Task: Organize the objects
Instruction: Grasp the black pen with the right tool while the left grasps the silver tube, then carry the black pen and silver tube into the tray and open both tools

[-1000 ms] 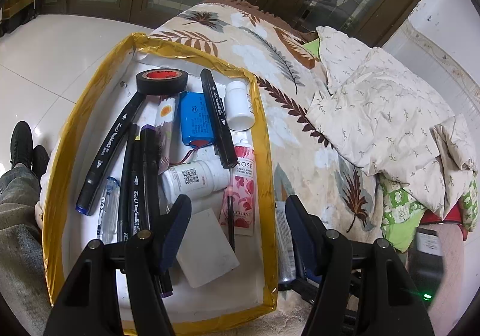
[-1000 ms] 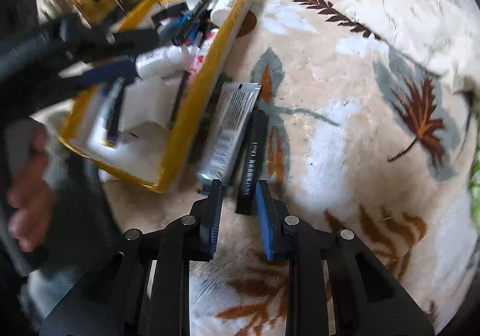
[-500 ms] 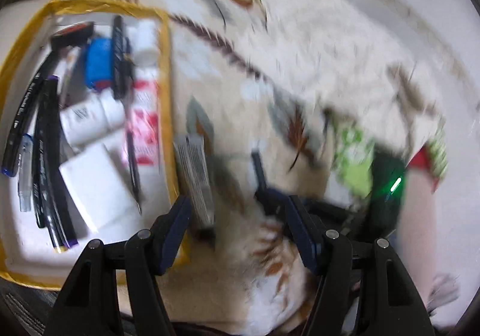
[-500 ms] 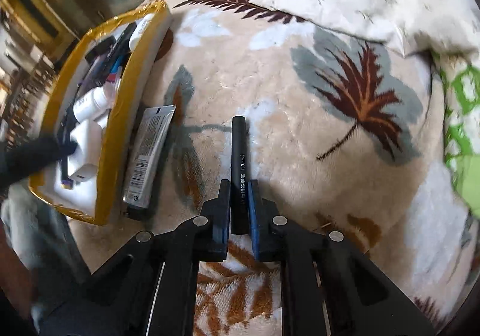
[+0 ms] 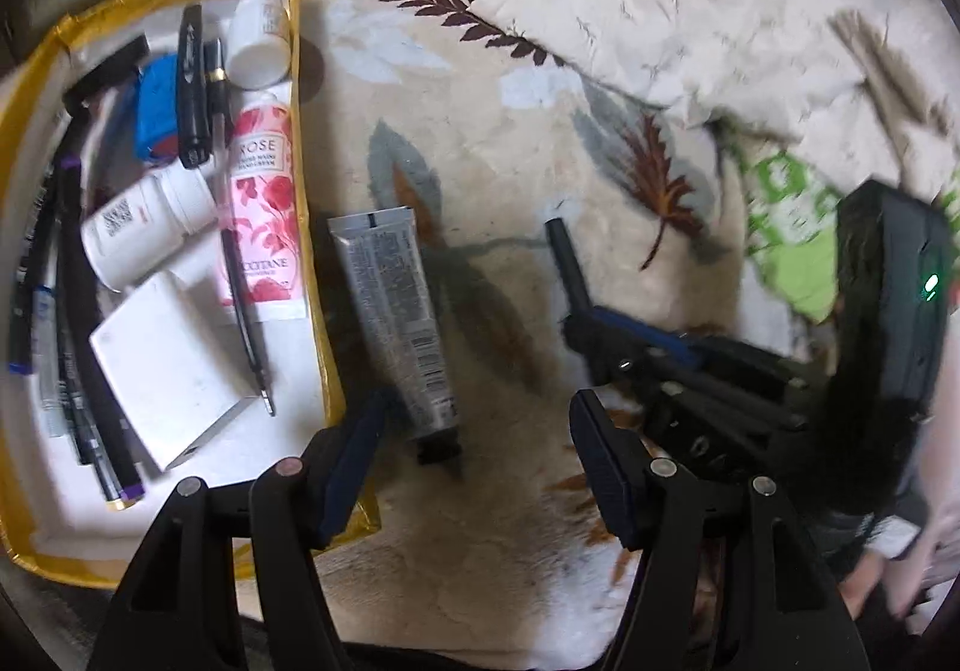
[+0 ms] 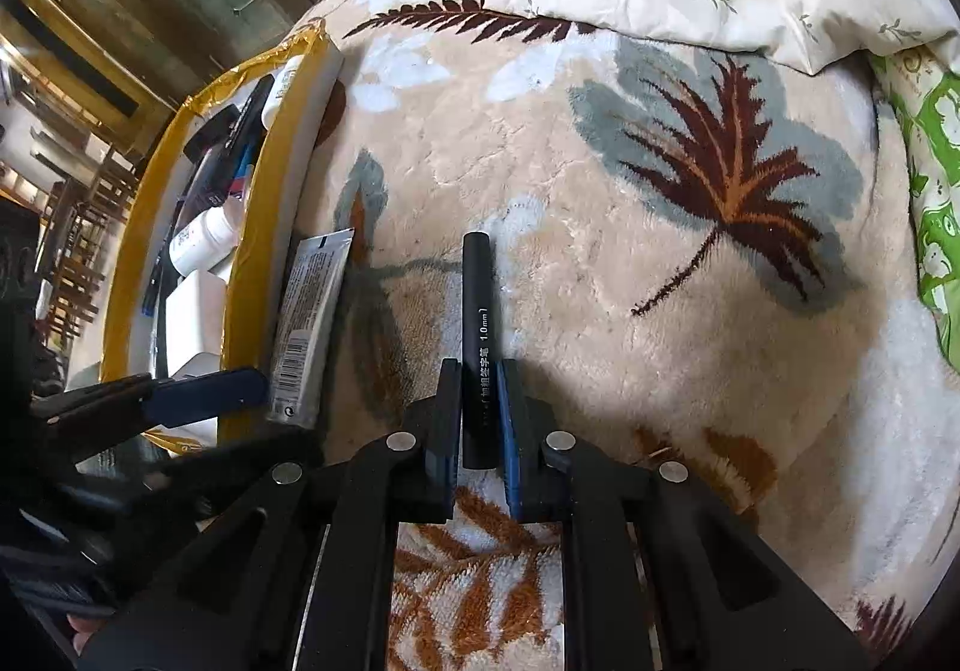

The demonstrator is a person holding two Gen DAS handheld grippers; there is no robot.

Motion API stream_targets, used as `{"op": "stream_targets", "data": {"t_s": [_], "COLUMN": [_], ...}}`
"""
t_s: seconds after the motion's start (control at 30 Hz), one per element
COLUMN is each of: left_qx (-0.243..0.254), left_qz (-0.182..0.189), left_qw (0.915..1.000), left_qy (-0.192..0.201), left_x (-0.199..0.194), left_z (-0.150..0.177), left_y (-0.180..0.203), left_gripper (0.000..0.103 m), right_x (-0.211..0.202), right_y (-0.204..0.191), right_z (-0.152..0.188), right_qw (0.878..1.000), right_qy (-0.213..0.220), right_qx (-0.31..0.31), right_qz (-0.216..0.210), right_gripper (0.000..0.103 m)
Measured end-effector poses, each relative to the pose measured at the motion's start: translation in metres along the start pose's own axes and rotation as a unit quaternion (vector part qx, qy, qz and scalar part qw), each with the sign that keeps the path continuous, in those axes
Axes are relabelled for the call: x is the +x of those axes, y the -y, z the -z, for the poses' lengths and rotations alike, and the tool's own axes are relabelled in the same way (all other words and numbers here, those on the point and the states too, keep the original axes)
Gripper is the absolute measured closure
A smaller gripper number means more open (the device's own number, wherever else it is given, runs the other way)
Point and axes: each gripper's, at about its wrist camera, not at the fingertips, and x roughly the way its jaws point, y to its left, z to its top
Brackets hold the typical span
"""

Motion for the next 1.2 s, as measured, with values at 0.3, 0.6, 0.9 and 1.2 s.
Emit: {"op": "stream_targets", "data": {"t_s": [0.3,0.6,0.9,1.2], "left_qx": [0.012,0.015,-0.01,-0.013], "left_qz": [-0.089,-0.097,-0.008,0.002], "left_qw": [0.9953,0.9947,0.9994,0.9986], "left_qy": [-0.036,-0.03,0.033,0.051], "left_x": [0.018,0.031,0.004,-0.002], "left_z": [-0.019,-0.025,0.002,0.004], "left_y": [0.017,0.007,-0.012,-0.006], "left_gripper": [0.042,0.074,0.076,0.077], "right_x": [-0.009,-0.01,-0.007,-0.013], "right_y": [0.017,0.028,0.013,0.01], "right_z": [0.007,0.008,0.009,0.021], "right_qw": [0.999,0.998,1.0,0.997], "right_qy": [0.007,0.006,0.013,-0.018], "right_qx": [0.029,0.049,0.01,-0.003], "right_qz": [-0.024,-0.046,-0.025,-0.07], "right_gripper": [0.092,0.092,0.092,0.092]}}
